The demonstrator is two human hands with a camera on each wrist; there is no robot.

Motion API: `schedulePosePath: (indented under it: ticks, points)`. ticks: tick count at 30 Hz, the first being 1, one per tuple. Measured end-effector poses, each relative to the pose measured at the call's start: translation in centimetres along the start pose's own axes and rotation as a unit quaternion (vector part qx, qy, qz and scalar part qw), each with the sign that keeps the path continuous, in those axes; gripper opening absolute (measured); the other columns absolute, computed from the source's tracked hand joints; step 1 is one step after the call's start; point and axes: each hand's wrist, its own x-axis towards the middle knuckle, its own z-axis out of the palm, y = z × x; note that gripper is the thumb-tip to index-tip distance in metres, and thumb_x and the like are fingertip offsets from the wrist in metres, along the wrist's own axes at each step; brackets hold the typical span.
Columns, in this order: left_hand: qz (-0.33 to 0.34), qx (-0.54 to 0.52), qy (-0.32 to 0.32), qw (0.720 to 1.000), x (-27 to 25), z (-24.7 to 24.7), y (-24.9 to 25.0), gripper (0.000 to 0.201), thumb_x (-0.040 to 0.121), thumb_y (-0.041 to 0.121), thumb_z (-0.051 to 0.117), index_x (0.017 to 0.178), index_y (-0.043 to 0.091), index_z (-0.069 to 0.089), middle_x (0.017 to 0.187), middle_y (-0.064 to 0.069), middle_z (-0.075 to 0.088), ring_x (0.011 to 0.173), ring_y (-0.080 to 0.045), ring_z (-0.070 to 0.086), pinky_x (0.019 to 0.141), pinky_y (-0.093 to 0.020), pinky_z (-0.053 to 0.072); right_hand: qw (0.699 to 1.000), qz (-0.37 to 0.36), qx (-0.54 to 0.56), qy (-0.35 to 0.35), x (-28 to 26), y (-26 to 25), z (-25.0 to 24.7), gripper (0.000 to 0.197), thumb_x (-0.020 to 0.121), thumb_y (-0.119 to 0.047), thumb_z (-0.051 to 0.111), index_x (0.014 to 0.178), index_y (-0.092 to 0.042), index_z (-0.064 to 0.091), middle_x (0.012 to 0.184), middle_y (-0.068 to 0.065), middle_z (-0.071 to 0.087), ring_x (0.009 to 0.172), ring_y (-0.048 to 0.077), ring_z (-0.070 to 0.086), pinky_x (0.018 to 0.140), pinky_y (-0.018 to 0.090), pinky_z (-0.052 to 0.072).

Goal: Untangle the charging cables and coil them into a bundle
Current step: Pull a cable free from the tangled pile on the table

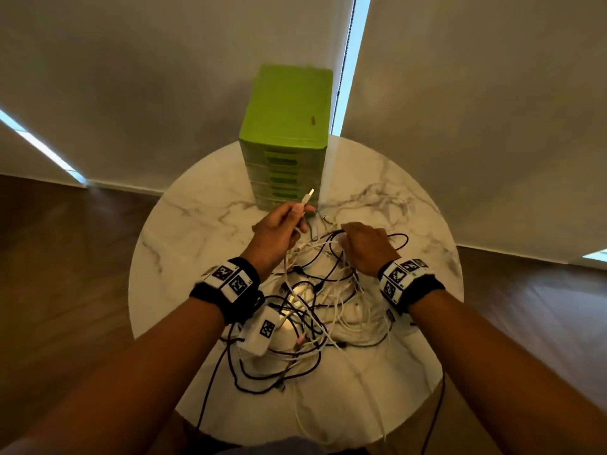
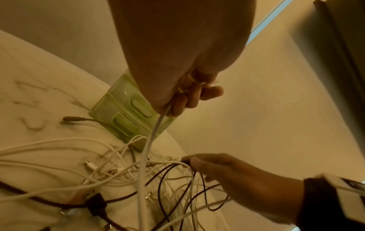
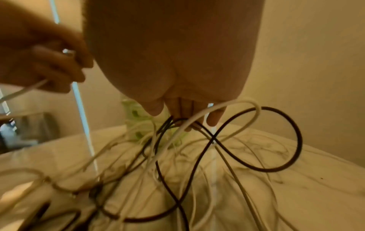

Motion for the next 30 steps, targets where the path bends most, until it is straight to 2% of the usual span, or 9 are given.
schedulePosePath:
  ticks: [5,8,10,12,15,19,22,27,30]
  points:
    - [-0.018,0.013,-0.009,1.0,2.0,1.6,-1.5,0.034,0.109,0.023,0.04,0.119,0.003,0.065,0.077,0.001,0.054,0.054,0.002,0.045,0.054,-0.014,0.035,0.993,-0.057,-0.014,-0.105,-1.6,2.0,2.3,0.039,0.104,-0.035,0.029,0.098,-0.014,0.06,0.103,0.016,0.067,0.098,0.036,0.062,0.083,0.043,0.044]
    - [-0.021,0.038,-0.027,0.999,2.7,2.0,-2.4,0.034,0.109,0.023,0.04,0.119,0.002,0.065,0.076,0.002,0.053,0.055,0.003,0.045,0.055,-0.013,0.035,0.986,-0.017,0.079,-0.149,0.4,3.1,1.3,0.041,0.101,-0.04,0.033,0.083,-0.014,0.058,0.094,0.019,0.068,0.089,0.035,0.063,0.074,0.037,0.045]
    - [-0.022,0.049,-0.031,0.998,2.9,2.2,-2.9,0.033,0.109,0.023,0.04,0.117,0.003,0.066,0.074,0.004,0.053,0.056,0.002,0.045,0.055,-0.013,0.035,0.981,0.043,0.16,-0.103,2.8,4.0,1.0,0.033,0.1,-0.035,0.041,0.094,-0.011,0.063,0.097,0.018,0.071,0.089,0.035,0.067,0.079,0.041,0.054]
    - [-0.022,0.051,-0.034,0.998,3.0,2.1,-3.1,0.031,0.109,0.022,0.04,0.114,0.006,0.066,0.073,0.005,0.053,0.057,0.002,0.044,0.055,-0.014,0.035,0.979,0.104,0.154,-0.08,5.0,4.4,1.3,0.026,0.098,-0.031,0.046,0.108,-0.01,0.06,0.107,0.021,0.069,0.098,0.038,0.065,0.084,0.043,0.054]
    - [-0.024,0.053,-0.04,0.997,3.1,1.7,-3.2,0.028,0.109,0.024,0.04,0.11,0.014,0.066,0.071,0.008,0.059,0.057,-0.003,0.045,0.055,-0.017,0.037,0.977,0.146,0.077,-0.137,6.9,4.4,2.5,0.032,0.097,-0.028,0.053,0.118,-0.006,0.059,0.121,0.023,0.062,0.11,0.04,0.059,0.084,0.037,0.048]
    - [-0.05,0.033,-0.035,0.998,3.2,1.0,-3.3,0.028,0.109,0.024,0.04,0.113,0.01,0.064,0.079,0.007,0.068,0.06,-0.006,0.05,0.059,-0.02,0.043,0.981,0.142,0.048,-0.124,7.5,4.3,3.8,0.031,0.098,-0.029,0.054,0.116,-0.004,0.06,0.121,0.024,0.062,0.108,0.04,0.06,0.078,0.034,0.044]
    - [-0.068,0.021,-0.028,0.997,3.0,0.9,-3.1,0.029,0.11,0.023,0.038,0.115,0.007,0.061,0.083,0.005,0.07,0.06,-0.004,0.051,0.058,-0.02,0.042,0.976,0.181,0.045,-0.111,7.3,4.6,3.5,0.034,0.1,-0.026,0.05,0.12,0.001,0.056,0.127,0.027,0.057,0.112,0.043,0.059,0.081,0.037,0.046]
    - [-0.079,0.009,-0.032,0.996,2.6,1.4,-2.8,0.032,0.11,0.026,0.035,0.117,0.004,0.058,0.081,0.004,0.073,0.057,-0.006,0.046,0.057,-0.021,0.04,0.952,0.259,0.151,-0.062,6.4,5.7,0.3,0.046,0.104,-0.032,0.037,0.124,0.006,0.053,0.131,0.028,0.054,0.118,0.043,0.054,0.089,0.037,0.043]
    - [-0.084,-0.018,-0.024,0.996,2.3,2.1,-2.3,0.028,0.11,0.024,0.035,0.112,0.004,0.055,0.08,0.0,0.073,0.054,-0.007,0.043,0.058,-0.025,0.037,0.948,0.218,0.226,0.049,4.0,4.8,-1.5,0.044,0.104,-0.034,0.037,0.12,0.004,0.05,0.122,0.028,0.06,0.114,0.044,0.057,0.094,0.045,0.045]
